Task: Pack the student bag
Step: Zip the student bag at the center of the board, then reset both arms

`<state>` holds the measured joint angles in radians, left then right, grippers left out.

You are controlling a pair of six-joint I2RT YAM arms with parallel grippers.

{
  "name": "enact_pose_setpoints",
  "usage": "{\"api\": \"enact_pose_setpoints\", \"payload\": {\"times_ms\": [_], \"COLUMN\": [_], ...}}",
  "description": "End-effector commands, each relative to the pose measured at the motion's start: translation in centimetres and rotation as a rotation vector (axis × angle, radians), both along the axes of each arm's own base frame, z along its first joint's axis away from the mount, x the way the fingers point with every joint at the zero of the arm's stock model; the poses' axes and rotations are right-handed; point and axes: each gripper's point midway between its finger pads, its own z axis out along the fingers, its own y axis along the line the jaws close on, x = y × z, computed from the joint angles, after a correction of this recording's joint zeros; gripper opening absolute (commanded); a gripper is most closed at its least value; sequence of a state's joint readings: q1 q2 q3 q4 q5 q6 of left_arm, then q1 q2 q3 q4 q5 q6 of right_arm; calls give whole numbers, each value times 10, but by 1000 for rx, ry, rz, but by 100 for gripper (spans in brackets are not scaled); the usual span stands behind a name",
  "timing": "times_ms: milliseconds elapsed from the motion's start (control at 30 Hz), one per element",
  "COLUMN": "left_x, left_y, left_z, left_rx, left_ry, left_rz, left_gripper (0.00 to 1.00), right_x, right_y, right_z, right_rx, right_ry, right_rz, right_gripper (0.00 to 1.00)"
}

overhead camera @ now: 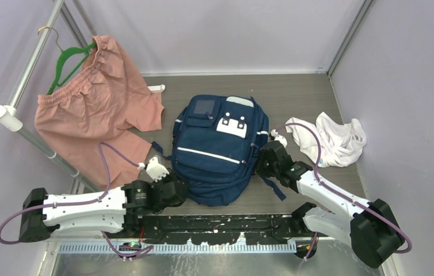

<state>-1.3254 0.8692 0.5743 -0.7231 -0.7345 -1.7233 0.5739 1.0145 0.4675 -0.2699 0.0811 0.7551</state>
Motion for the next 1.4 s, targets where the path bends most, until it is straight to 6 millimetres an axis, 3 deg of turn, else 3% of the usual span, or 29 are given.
{"api": "enact_pose_setpoints", "payload": {"times_ms": [0, 167, 300, 367, 467, 533, 567, 633, 733, 900, 933, 1033, 1200, 1367], "left_x": [21, 44, 48, 50, 55, 57, 58, 57, 60, 70, 70, 64, 38, 16], "left_y": [-4, 36, 84, 91, 82, 73, 69, 69, 78, 84, 88, 99, 117, 143], "left_z": [8, 33, 34, 31, 33, 38, 44, 55, 87, 160, 173, 209, 232, 227], "left_rx": [-41, 38, 146, 151, 124, 132, 150, 236, 376, 516, 526, 529, 495, 477], "left_ry": [-19, -79, -50, -39, -47, -50, -54, -31, -36, -178, -208, -293, -406, -440], "left_rz": [46, 69, 146, 155, 119, 73, 34, -29, -88, -216, -222, -239, -305, -291], "left_gripper": [0, 0, 0, 0, 0, 0, 12, 39, 49, 50, 50, 64, 72, 74], "right_x": [19, 33, 47, 56, 63, 63, 63, 61, 56, 38, 34, 19, -3, -11], "right_y": [9, -14, -30, -35, -39, -41, -44, -57, -87, -143, -149, -165, -184, -188], "right_z": [31, 37, 41, 42, 48, 57, 63, 83, 127, 241, 258, 294, 306, 294], "right_rx": [34, -76, -143, -173, -201, -213, -221, -262, -354, -403, -403, -411, -395, -379], "right_ry": [-93, -103, -110, -119, -102, -100, -108, -148, -222, -392, -421, -485, -556, -580], "right_rz": [-7, -72, -124, -134, -143, -141, -145, -178, -258, -522, -542, -579, -639, -639], "right_gripper": [1, 1, 1, 1, 2, 27, 46, 72, 98, 100, 100, 100, 100, 100]}}
